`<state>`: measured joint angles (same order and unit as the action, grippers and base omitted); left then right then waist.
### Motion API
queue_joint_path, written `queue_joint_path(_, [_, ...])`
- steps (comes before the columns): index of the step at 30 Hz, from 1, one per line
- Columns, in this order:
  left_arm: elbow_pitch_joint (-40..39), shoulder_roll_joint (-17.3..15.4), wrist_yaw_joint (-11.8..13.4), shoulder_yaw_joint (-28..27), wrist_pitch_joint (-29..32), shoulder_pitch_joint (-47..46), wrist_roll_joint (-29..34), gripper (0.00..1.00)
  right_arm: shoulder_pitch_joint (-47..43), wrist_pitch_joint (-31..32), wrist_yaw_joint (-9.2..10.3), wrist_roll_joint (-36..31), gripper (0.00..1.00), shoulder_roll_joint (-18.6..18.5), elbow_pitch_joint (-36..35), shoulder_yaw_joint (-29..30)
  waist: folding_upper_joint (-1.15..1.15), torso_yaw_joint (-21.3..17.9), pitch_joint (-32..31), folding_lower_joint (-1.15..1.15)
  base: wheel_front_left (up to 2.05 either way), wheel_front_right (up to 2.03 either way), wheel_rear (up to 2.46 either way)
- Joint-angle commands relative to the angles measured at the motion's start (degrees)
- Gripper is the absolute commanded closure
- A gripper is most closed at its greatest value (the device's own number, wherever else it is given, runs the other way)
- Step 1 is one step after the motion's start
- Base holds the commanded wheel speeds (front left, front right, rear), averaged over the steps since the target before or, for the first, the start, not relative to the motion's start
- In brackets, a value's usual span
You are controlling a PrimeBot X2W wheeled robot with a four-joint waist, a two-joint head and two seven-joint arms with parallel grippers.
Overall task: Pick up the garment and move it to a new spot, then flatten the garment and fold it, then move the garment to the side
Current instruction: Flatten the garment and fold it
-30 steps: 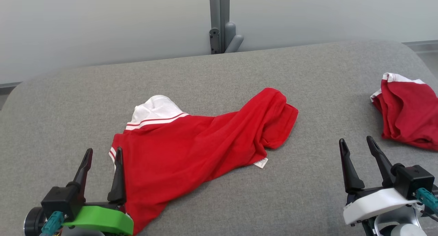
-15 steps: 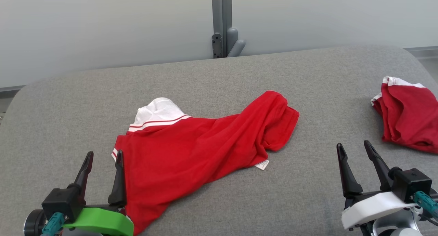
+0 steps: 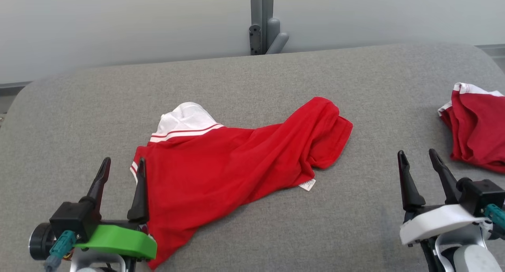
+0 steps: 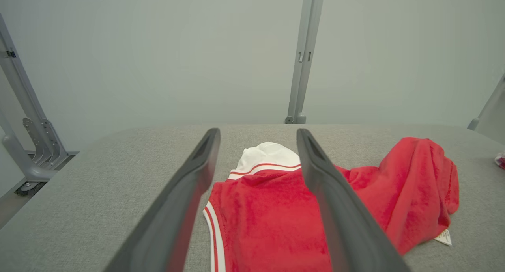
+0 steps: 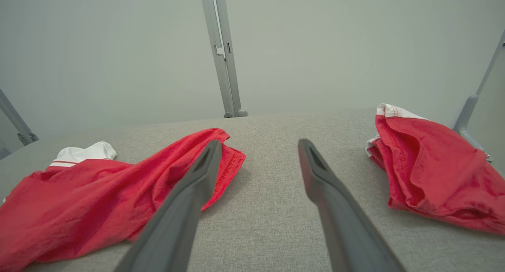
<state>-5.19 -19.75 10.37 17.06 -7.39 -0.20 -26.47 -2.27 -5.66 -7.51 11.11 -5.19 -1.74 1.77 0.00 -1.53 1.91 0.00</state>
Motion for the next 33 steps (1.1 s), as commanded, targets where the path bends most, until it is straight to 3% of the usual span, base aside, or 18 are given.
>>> queue_joint_path(1, [-0.37,-0.08,-0.45,0.39,0.03,-2.26,0.57,0.0,2.87,-0.51,0.05,1.07,0.0,-0.64,1.73,0.31,0.0,1.58,2.85,0.0,0.0,0.0,0.0])
queue_joint_path(11, [0.38,1.7,-1.8,2.38,-1.47,-9.2,2.09,0.0,17.98,1.08,0.05,4.74,0.0,-5.38,13.8,-2.47,0.0,5.98,11.88,0.0,0.0,0.0,0.0])
queue_joint_path(18, [3.26,3.66,-3.22,4.15,-3.28,-13.91,2.66,0.0,29.75,3.23,0.06,8.13,0.0,-9.88,24.38,-8.85,0.0,9.1,16.21,0.0,0.0,0.0,0.0])
queue_joint_path(25, [6.12,5.05,-3.92,4.95,-4.85,-16.19,2.93,0.0,36.68,5.63,0.06,11.58,0.0,-11.98,33.13,-15.12,0.0,10.43,17.49,0.0,0.0,0.0,0.0])
queue_joint_path(26, [6.4,5.18,-3.96,5.02,-5.03,-16.28,2.94,0.0,37.2,6.07,0.06,12.27,0.26,-12.2,34.1,-15.75,0.0,10.5,17.51,0.0,0.0,0.0,0.0])
queue_joint_path(27, [6.69,5.25,-3.98,5.07,-5.05,-16.36,2.9,0.0,37.81,6.06,0.06,12.68,0.59,-12.56,34.68,-16.27,0.0,10.54,17.52,0.0,0.0,0.0,0.0])
queue_joint_path(28, [6.86,5.35,-3.99,5.07,-5.26,-16.46,2.86,0.0,38.32,6.06,0.06,13.38,0.73,-12.79,35.09,-16.68,0.0,10.56,17.49,0.0,0.0,0.0,0.0])
queue_joint_path(29, [7.06,5.38,-4.02,5.1,-5.34,-16.55,2.83,0.0,38.47,6.29,0.05,14.31,1.0,-12.86,35.36,-17.14,0.0,10.54,17.44,0.0,0.0,0.0,0.0])
queue_joint_path(33, [7.8,5.38,-3.94,4.89,-5.8,-16.91,2.71,0.0,39.85,3.98,0.06,15.96,1.0,-14.7,33.44,-19.02,0.0,9.96,16.97,0.0,0.0,0.0,0.0])
